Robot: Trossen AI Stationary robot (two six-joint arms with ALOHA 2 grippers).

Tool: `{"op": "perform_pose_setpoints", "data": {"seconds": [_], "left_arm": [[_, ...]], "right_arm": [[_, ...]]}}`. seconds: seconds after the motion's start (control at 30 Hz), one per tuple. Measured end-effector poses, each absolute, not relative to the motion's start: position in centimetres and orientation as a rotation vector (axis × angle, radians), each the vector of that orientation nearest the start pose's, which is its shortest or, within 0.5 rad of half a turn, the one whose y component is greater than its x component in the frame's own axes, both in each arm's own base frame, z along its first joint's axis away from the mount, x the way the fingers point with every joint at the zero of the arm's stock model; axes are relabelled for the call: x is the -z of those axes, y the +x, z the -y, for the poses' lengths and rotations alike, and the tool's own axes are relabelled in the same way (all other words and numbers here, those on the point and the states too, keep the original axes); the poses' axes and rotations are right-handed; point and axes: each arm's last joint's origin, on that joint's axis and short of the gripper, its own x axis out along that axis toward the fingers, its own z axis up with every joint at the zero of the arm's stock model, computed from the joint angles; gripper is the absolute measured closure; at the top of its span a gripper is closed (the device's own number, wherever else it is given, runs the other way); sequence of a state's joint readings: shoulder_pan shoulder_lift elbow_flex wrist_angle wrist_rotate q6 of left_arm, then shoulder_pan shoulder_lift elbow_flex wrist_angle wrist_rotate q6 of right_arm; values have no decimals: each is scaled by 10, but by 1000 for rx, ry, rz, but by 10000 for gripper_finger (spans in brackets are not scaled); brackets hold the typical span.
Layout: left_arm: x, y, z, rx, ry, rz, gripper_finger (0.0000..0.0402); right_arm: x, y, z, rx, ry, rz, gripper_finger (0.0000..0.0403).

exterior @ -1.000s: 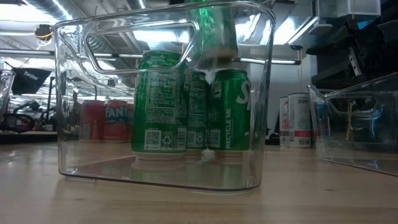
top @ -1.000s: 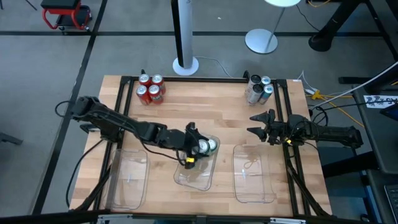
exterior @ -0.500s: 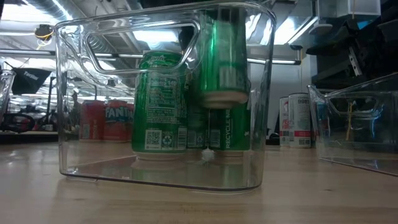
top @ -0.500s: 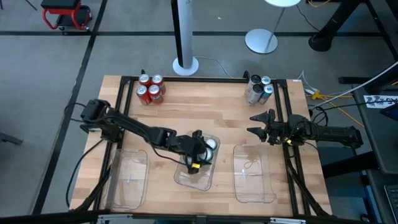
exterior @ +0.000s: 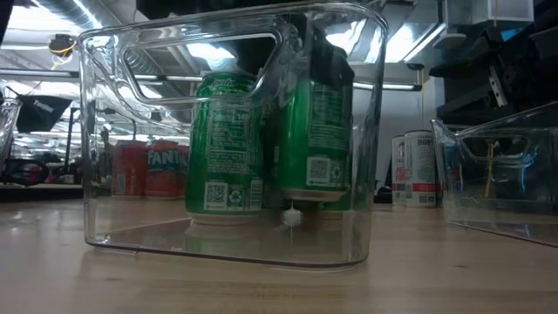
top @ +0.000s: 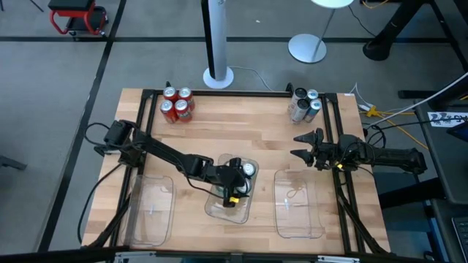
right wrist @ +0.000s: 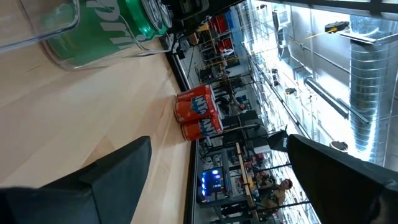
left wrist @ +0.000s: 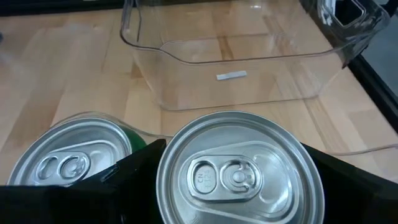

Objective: Sort soda cans
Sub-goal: Put the green soda can into the middle transparent bin

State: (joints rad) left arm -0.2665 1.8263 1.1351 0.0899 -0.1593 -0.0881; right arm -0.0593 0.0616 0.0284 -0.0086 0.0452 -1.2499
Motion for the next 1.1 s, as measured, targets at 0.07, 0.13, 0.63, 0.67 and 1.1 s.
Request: {"op": "perform_pose_setpoints", "data": {"seconds": [0.07, 0.13, 0.63, 0.67, 1.1], "left_arm": [[-194, 380, 99, 82, 54, -593, 100], [-194, 380, 99, 84, 63, -594, 100], [-194, 381, 99, 84, 61, -587, 100], [-194, 381, 99, 84, 62, -587, 100], [-194, 381, 99, 77, 40, -588, 48]], "right_arm": [[-168, 100, 7, 64, -1248, -102, 27], [-168, 100, 7, 64, -1248, -102, 27], [-168, 100, 7, 64, -1249, -102, 27], [-168, 100, 7, 64, -1249, -102, 27], [-168, 100, 7, 64, -1249, -103, 27]]}}
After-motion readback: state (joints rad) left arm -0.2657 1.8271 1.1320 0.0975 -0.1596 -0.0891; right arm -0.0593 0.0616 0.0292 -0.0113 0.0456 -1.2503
